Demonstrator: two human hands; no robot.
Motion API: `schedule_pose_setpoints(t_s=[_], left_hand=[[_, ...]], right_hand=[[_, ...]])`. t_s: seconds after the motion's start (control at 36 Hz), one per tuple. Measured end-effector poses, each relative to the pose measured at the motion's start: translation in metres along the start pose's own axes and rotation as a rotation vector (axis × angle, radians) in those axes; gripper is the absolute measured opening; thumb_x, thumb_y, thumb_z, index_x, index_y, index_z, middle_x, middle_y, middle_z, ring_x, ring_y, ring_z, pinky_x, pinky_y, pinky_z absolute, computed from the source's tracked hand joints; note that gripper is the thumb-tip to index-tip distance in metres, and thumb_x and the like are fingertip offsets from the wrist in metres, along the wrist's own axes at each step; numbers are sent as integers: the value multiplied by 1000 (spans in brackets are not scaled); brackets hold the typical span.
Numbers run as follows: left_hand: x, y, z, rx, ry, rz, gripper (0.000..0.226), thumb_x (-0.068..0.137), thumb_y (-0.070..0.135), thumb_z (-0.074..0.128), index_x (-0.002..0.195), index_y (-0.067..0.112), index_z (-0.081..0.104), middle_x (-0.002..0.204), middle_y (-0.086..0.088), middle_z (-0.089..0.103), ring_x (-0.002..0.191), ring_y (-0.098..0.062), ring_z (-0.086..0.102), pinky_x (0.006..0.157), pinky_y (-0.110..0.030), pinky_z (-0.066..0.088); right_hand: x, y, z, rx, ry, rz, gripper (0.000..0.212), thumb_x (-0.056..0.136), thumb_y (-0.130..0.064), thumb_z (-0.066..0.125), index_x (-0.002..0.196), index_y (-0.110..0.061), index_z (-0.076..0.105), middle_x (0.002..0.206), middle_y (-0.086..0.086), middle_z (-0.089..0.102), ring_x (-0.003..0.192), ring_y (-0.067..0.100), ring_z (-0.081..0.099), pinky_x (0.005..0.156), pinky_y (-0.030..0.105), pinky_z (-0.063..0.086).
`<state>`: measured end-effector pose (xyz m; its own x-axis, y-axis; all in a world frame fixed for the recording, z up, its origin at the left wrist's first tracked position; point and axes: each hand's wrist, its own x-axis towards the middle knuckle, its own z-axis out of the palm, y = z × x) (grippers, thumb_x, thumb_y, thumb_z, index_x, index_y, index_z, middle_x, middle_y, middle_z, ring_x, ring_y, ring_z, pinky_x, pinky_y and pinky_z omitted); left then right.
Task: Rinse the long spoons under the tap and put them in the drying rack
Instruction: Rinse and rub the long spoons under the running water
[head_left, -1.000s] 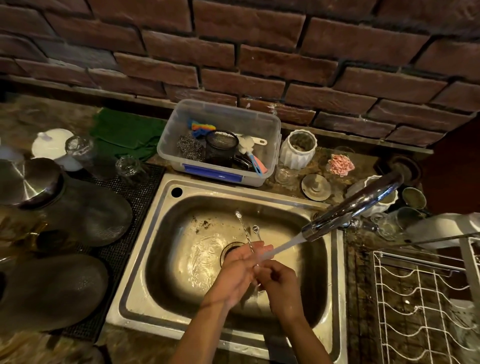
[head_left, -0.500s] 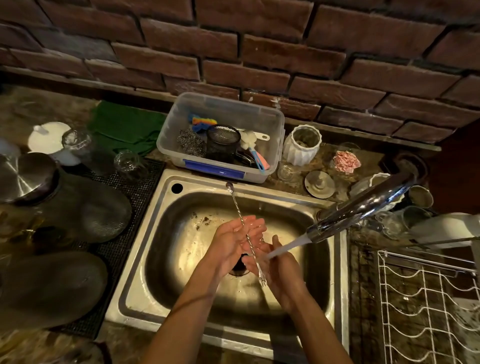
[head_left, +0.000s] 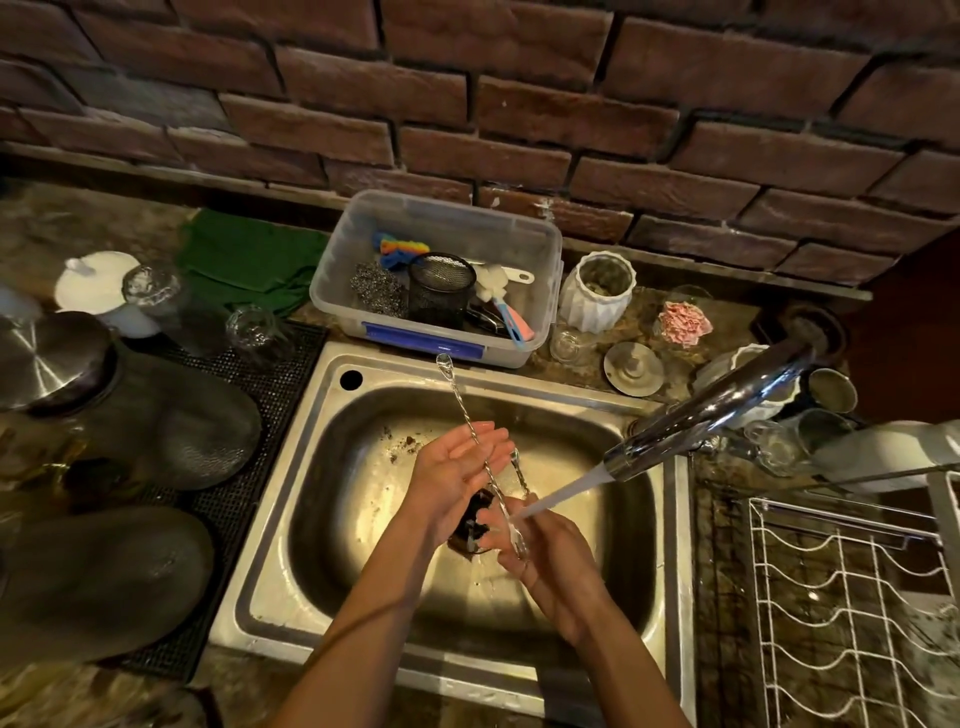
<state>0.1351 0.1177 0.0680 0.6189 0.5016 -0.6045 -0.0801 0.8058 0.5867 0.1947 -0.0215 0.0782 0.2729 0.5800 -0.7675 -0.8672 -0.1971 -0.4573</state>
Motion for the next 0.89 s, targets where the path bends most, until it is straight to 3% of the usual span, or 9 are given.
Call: schedule_pose_setpoints(t_s=[0.08, 0.22, 0.36, 0.44, 0.58, 0.69, 0.81, 0.89], left_hand=[[-3, -3, 2, -23, 2, 14, 26, 93, -8, 57, 118, -2, 61, 116, -20, 72, 105, -33, 72, 93, -37, 58], [-8, -12, 2, -1, 1, -13, 32, 88, -16, 58, 118, -4, 58, 119, -23, 70, 108, -37, 70, 94, -39, 57], [-15, -17, -1, 3, -8, -37, 29, 88, -17, 57, 114, -4, 60, 116, -23, 71, 106, -38, 70, 92, -40, 58], [-18, -21, -1, 1, -5, -59, 26, 90, -16, 54, 113, -5, 62, 113, -21, 73, 101, -35, 73, 82, -36, 61], [-24, -30, -1, -12, 9, -90, 22, 93, -13, 52, 112, -8, 62, 113, -25, 72, 98, -32, 74, 74, -34, 63], [-25, -38, -2, -25, 37, -130, 23, 93, -13, 52, 113, -10, 62, 114, -27, 70, 99, -32, 74, 76, -36, 63], [-27, -46, -4, -71, 52, -174, 21, 95, -11, 51, 113, -12, 61, 112, -29, 70, 103, -37, 72, 77, -36, 62], [-28, -51, -7, -127, 33, -190, 16, 97, -8, 49, 107, -13, 61, 107, -28, 72, 99, -37, 73, 76, -35, 62]], right_hand=[[0, -1, 1, 18, 9, -12, 26, 99, -17, 50, 107, 0, 67, 105, 18, 74, 64, 16, 66, 55, 23, 56], [-1, 0, 3, -89, 31, -44, 17, 91, -5, 63, 104, 2, 71, 81, 8, 66, 53, 7, 53, 45, 14, 48], [-10, 3, -2, -251, 55, -110, 26, 98, -6, 51, 98, 19, 57, 54, 4, 51, 43, 8, 36, 41, 15, 30], [-18, 7, -6, -321, 67, -147, 29, 99, -8, 49, 94, 19, 56, 53, 6, 49, 43, 10, 31, 44, 19, 25], [-28, 11, -10, -360, 85, -140, 17, 99, -5, 48, 97, 6, 62, 48, 0, 53, 41, 10, 34, 42, 17, 30], [-34, 15, -15, -369, 109, -133, 16, 97, -1, 49, 101, 11, 58, 50, 1, 55, 43, 13, 34, 47, 24, 27], [-39, 18, -20, -416, 135, -146, 16, 96, 2, 48, 90, 5, 62, 58, 8, 57, 45, 14, 36, 50, 27, 26], [-42, 22, -24, -449, 147, -131, 20, 97, 3, 44, 87, 2, 62, 54, 1, 59, 45, 13, 38, 50, 26, 29]])
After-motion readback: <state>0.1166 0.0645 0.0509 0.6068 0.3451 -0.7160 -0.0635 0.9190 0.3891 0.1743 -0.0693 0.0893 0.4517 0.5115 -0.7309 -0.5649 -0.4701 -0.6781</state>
